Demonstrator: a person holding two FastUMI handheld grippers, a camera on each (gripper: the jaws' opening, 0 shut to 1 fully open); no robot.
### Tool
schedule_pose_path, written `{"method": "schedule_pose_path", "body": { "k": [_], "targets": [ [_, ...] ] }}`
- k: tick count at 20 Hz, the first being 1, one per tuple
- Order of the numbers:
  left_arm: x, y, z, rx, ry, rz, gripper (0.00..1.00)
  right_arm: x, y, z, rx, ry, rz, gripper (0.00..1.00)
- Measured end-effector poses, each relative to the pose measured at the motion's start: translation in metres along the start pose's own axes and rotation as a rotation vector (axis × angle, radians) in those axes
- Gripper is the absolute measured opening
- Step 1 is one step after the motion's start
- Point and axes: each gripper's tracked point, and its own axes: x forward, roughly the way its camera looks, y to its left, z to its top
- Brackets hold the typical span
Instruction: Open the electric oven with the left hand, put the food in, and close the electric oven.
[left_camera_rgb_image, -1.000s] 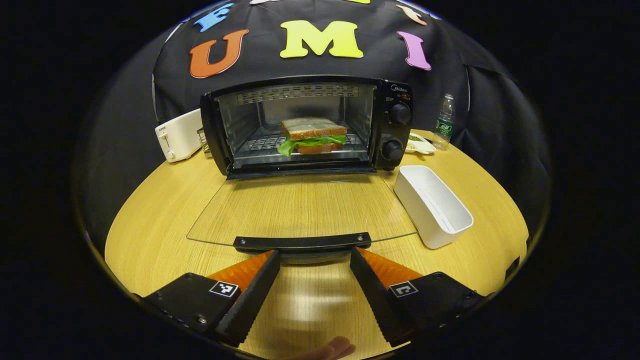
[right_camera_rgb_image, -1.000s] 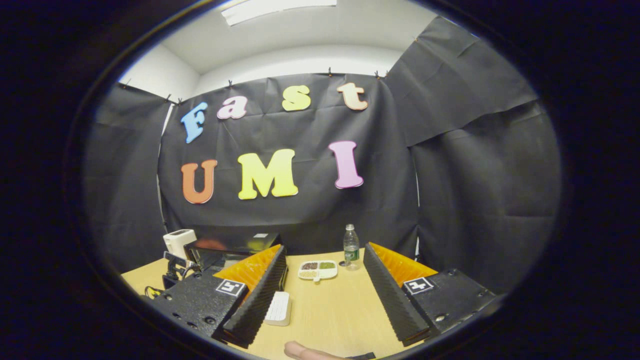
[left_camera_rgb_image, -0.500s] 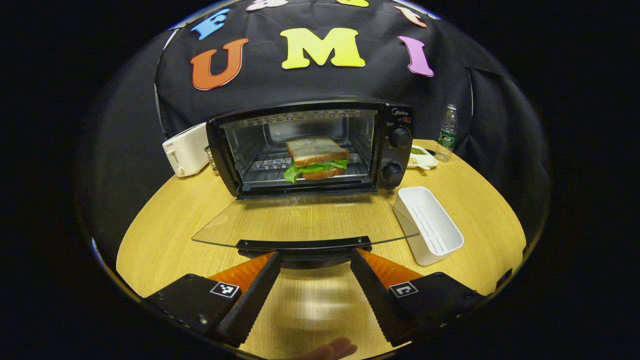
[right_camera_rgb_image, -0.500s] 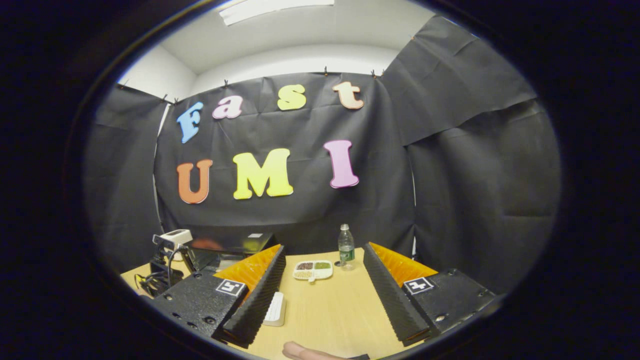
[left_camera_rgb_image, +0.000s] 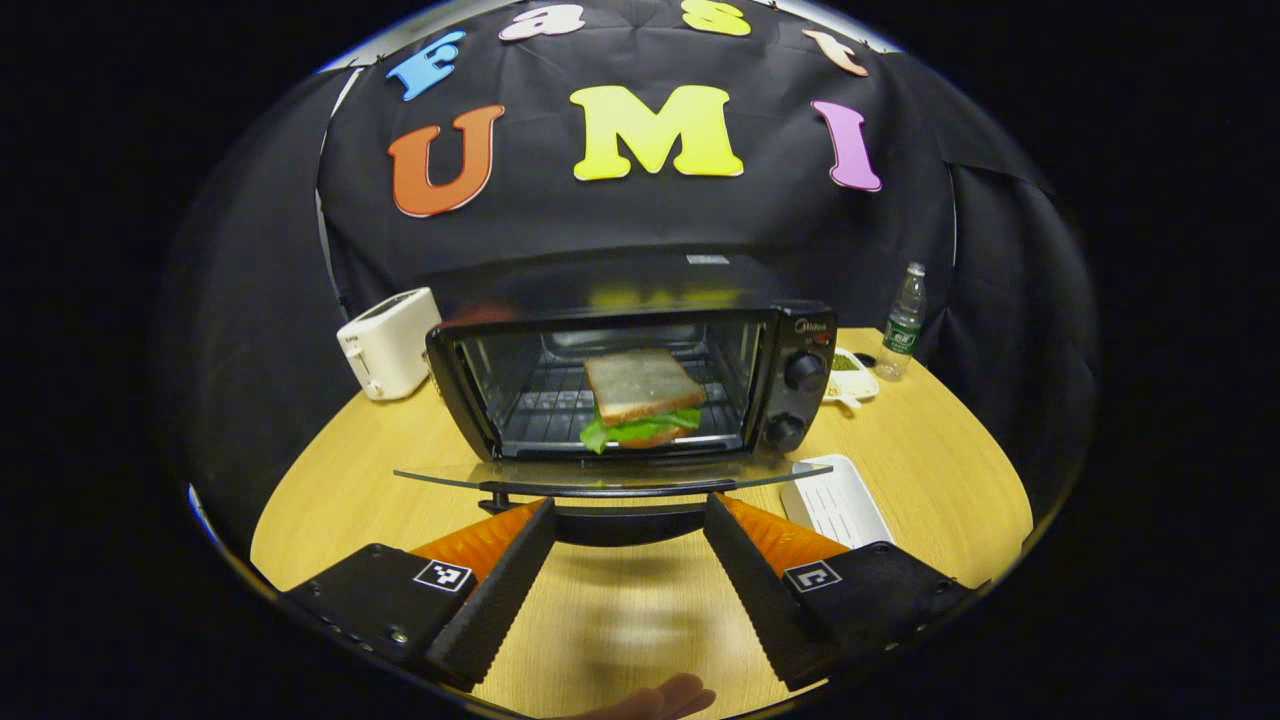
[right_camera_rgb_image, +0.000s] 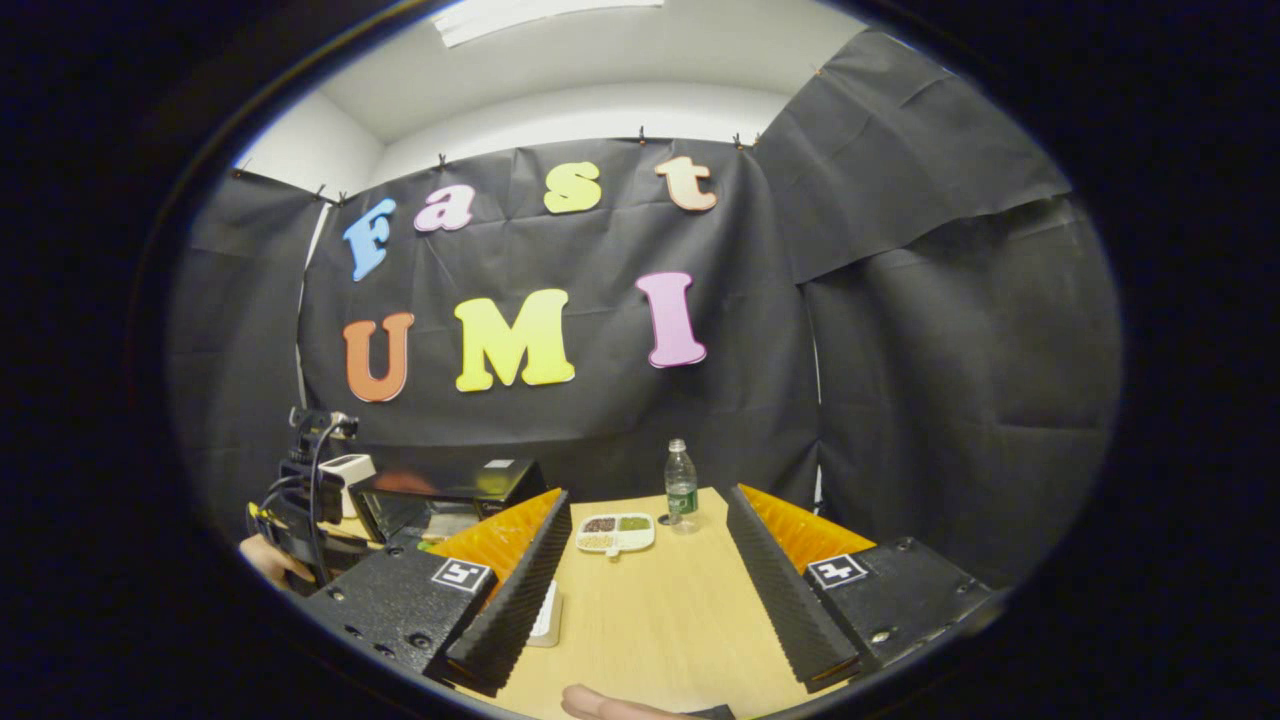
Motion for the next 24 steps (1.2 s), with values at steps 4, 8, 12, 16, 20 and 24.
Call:
{"method": "schedule_pose_path", "body": {
  "k": [4,8,12,16,20,24],
  "targets": [
    [0.018,0.007,0.035,-0.008,-0.081,0.024,0.99,-0.012,-0.005,0.01,-0.003,-0.024,-0.01,0.99],
    [0.032,0.014,0.051,-0.071,-0.121,0.024,0.97,-0.027,-0.016,0.021,-0.002,-0.043,-0.044,0.94],
    [-0.004,0.017,0.061,-0.08,-0.188,0.003,0.97,-0.047,-0.022,0.034,0.009,-0.061,-0.067,0.94],
    [-0.075,0.019,0.079,-0.086,-0.3,-0.018,0.97,-0.071,-0.02,0.049,0.008,-0.086,-0.077,0.94],
    [-0.162,0.026,0.098,-0.054,-0.444,-0.012,0.97,-0.098,-0.005,0.065,0.014,-0.121,-0.049,1.0],
    [-0.233,0.036,0.096,-0.068,-0.517,0.011,0.96,-0.125,0.012,0.076,-0.003,-0.153,-0.011,0.94]
  ]
}}
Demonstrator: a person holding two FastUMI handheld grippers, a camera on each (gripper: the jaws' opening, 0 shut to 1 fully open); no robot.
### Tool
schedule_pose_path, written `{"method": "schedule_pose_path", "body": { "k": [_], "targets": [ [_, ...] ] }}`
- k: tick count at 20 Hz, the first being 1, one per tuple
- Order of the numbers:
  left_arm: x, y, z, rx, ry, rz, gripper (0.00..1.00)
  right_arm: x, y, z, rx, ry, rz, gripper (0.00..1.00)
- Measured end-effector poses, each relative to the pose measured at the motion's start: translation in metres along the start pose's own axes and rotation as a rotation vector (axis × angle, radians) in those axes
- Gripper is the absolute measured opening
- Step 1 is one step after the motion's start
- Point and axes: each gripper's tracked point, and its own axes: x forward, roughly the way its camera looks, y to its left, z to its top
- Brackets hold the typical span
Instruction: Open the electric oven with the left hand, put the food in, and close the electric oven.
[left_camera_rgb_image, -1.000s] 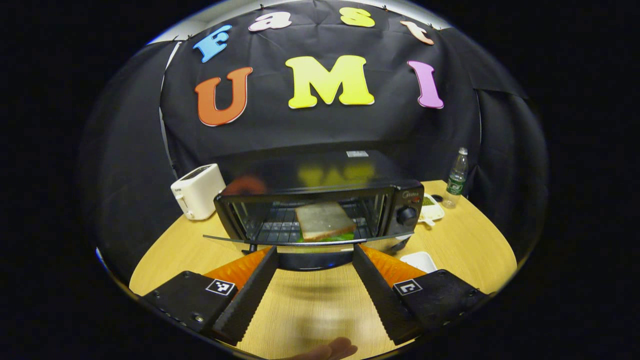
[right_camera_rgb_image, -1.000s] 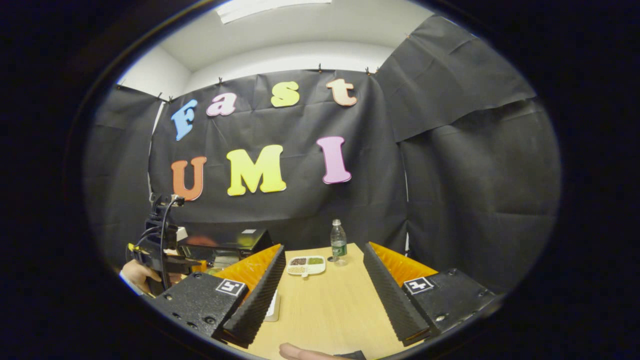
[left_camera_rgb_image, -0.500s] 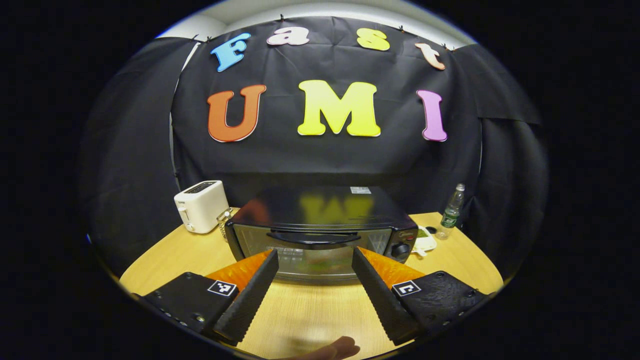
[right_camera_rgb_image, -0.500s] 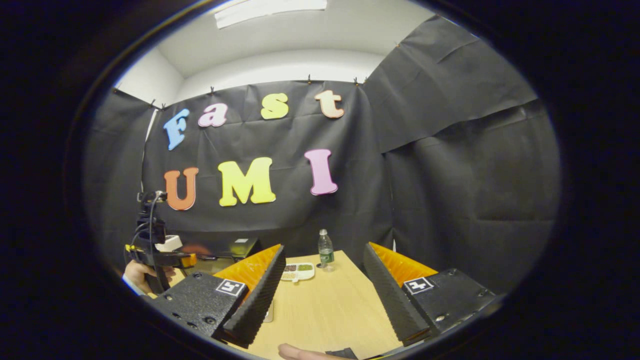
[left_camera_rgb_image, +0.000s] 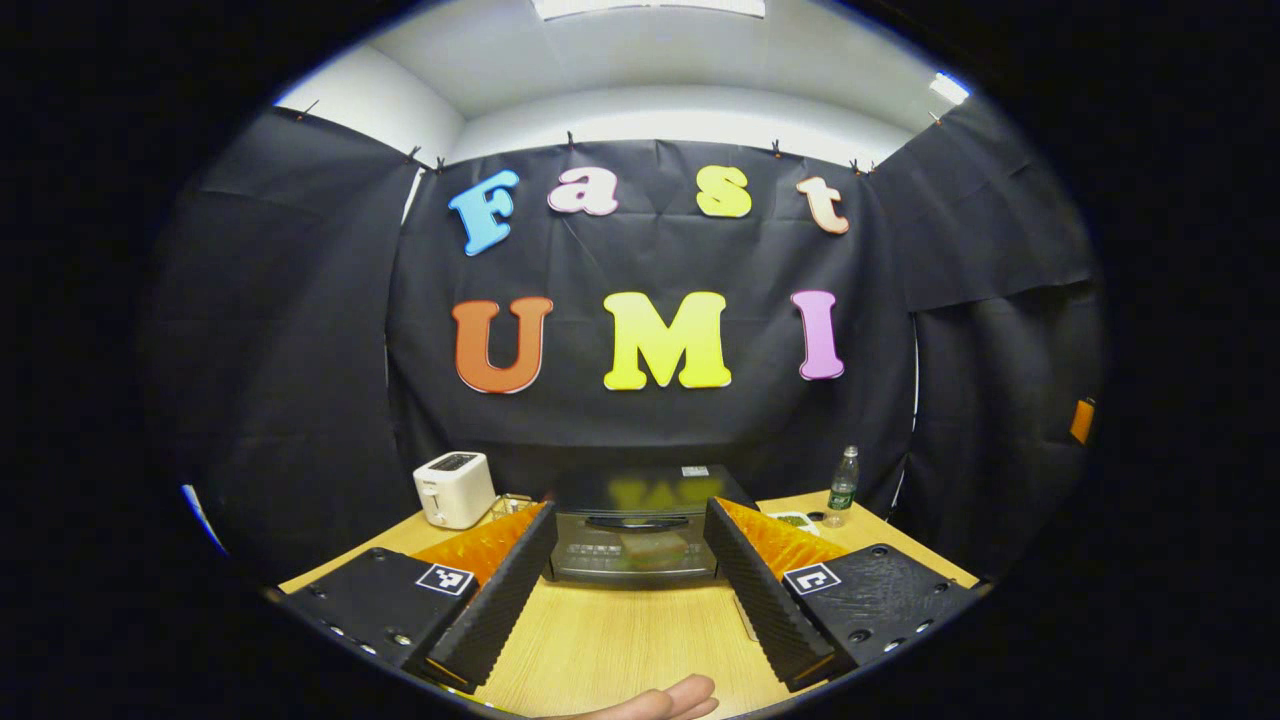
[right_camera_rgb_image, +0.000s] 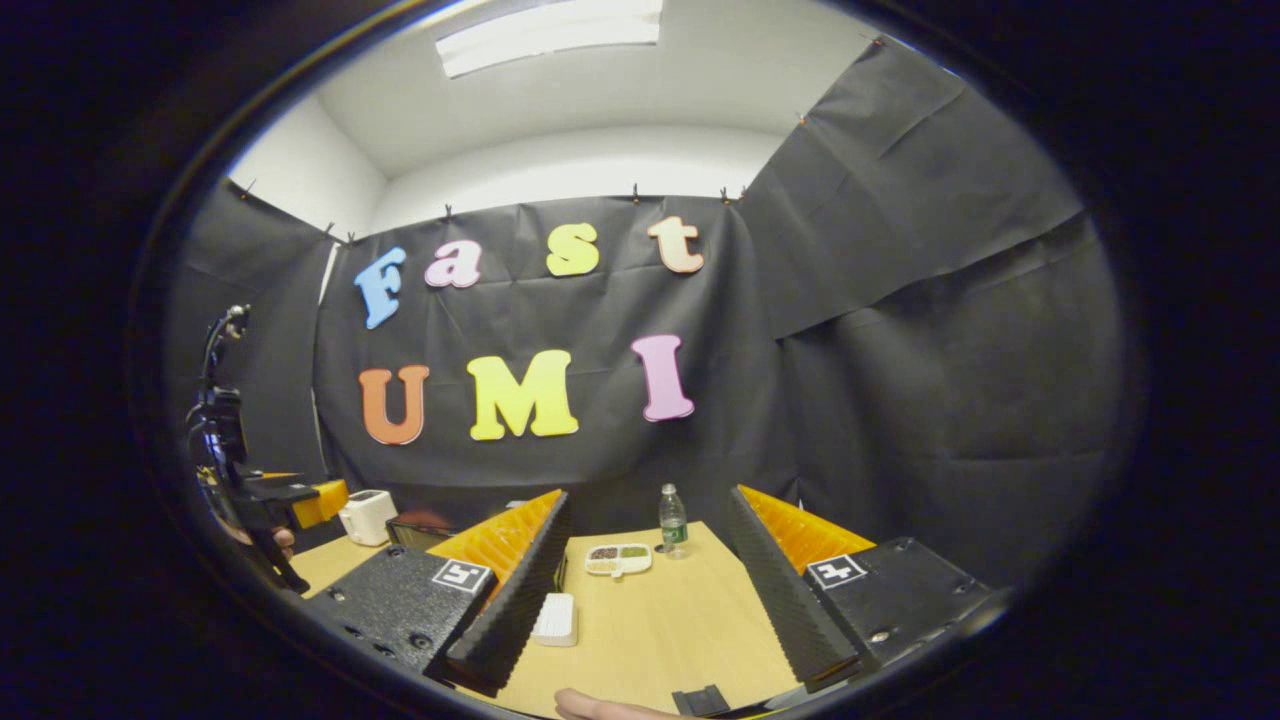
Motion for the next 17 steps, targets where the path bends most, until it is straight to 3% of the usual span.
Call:
{"method": "schedule_pose_path", "body": {
  "k": [7,13,14,15,16,17],
  "targets": [
    [-0.088,0.004,0.024,-0.045,-0.045,-0.035,0.95,-0.048,0.028,0.008,-0.016,-0.041,0.086,0.94],
    [-0.128,0.006,0.013,-0.055,-0.039,-0.021,0.96,-0.071,0.029,0.014,-0.033,-0.064,0.075,0.94],
    [-0.131,0.0,0.011,-0.049,-0.041,-0.04,0.85,-0.071,0.031,0.014,-0.035,-0.064,0.08,0.94],
    [-0.136,-0.001,0.009,-0.04,-0.044,-0.045,0.81,-0.07,0.033,0.012,-0.035,-0.06,0.085,0.94],
    [-0.139,0.001,0.009,-0.025,-0.051,-0.043,0.81,-0.068,0.035,0.01,-0.034,-0.054,0.091,0.94],
    [-0.139,0.002,0.01,-0.015,-0.058,-0.039,0.93,-0.066,0.036,0.005,-0.032,-0.041,0.096,0.94]
  ]
}}
